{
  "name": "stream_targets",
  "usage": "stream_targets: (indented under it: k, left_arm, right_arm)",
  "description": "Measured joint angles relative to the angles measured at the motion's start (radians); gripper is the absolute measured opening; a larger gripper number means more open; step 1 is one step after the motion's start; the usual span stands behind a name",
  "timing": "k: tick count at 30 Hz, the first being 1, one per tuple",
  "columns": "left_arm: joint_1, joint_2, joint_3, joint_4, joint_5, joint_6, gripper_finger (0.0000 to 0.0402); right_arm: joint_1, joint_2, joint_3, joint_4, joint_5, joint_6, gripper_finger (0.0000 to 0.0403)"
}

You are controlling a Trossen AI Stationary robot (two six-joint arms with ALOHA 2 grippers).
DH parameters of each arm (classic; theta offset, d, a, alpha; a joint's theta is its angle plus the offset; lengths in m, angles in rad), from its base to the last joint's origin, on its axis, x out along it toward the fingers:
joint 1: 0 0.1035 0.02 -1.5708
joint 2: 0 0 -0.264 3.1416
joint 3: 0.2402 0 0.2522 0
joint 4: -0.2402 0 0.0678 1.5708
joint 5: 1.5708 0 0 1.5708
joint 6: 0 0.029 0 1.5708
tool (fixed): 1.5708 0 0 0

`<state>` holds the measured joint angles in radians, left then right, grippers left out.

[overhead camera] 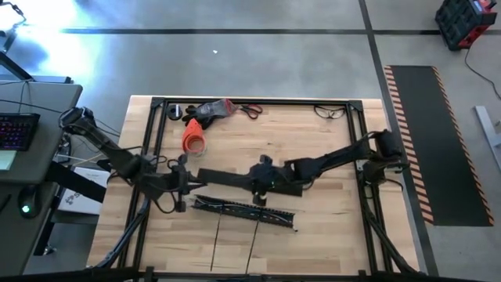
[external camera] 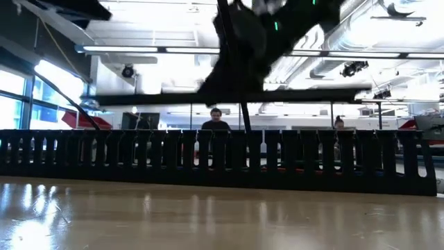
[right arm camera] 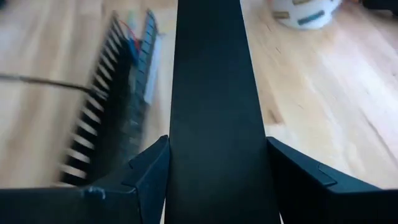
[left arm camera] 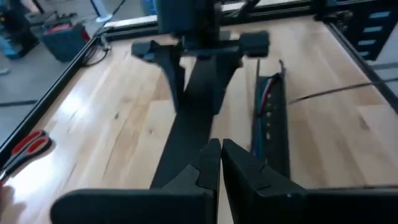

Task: Ziptie cables
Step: Close the cable duct

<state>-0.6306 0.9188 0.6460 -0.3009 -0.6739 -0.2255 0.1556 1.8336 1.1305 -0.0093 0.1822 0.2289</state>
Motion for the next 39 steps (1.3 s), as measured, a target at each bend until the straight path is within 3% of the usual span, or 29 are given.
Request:
stream_targets:
  k: [7, 14, 19, 26, 39]
  left_arm:
    - [-0.069, -0.035, 0.001, -0.192, -0.042, -0.138, 0.0]
    - [-0.074, -0.032, -0.001, -0.332, -0.042, -0.253, 0.0]
    - [-0.074, -0.033, -0.001, -0.382, 0.03, -0.281, 0.0]
    - [-0.074, -0.073, -0.07, -0.371, 0.043, -0.325, 0.0]
    - [-0.072, -0.149, -0.245, -0.148, 0.097, -0.353, 0.0]
  right_arm:
    - [0.107, 0.02, 0.203, -0.169, 0.054, 0.138, 0.0209]
    - [0.147, 0.196, 0.444, -0.374, 0.057, 0.156, 0.0209]
    - [0.146, 0.274, 0.571, -0.49, 0.072, 0.131, 0.0209]
    - [0.146, 0.282, 0.567, -0.519, 0.052, 0.161, 0.0209]
    - [0.146, 0.282, 0.523, -0.448, 0.013, 0.19, 0.0209]
